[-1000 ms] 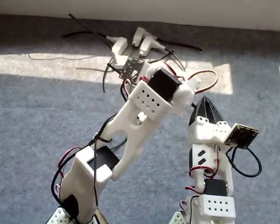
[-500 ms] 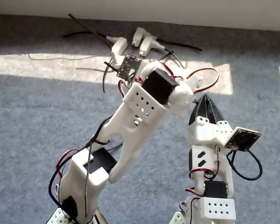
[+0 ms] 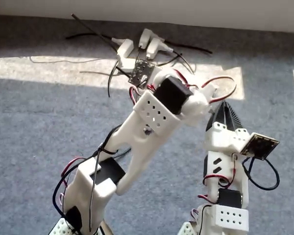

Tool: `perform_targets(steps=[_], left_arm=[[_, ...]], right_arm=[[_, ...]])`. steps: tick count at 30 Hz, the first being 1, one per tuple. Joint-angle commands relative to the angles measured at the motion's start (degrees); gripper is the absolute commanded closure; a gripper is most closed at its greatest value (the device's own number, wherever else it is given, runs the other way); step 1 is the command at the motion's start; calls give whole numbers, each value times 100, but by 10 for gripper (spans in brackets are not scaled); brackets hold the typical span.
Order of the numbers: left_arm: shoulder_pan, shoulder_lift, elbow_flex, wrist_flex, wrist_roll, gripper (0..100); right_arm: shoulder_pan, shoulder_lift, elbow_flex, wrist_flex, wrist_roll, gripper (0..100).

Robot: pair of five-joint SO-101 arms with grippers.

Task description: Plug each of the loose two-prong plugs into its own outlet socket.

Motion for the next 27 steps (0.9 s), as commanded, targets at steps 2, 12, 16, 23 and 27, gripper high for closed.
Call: perform_targets(steps=[2, 12, 16, 23, 27], left_arm=[[418, -277, -215, -44, -9, 989], [-127, -13, -251, -97, 26, 989], [-268, 470, -251, -281, 26, 989], [-303, 602, -418, -264, 26, 989], [-400, 338, -840, -220, 18, 989]], right_arm=[[259, -31, -347, -13, 70, 991], [259, -637, -1525, 1007, 62, 991], [84, -1938, -1930, 1851, 53, 991], [-752, -2273, -1218, 2255, 79, 991], [-734, -2237, -312, 1684, 88, 991]])
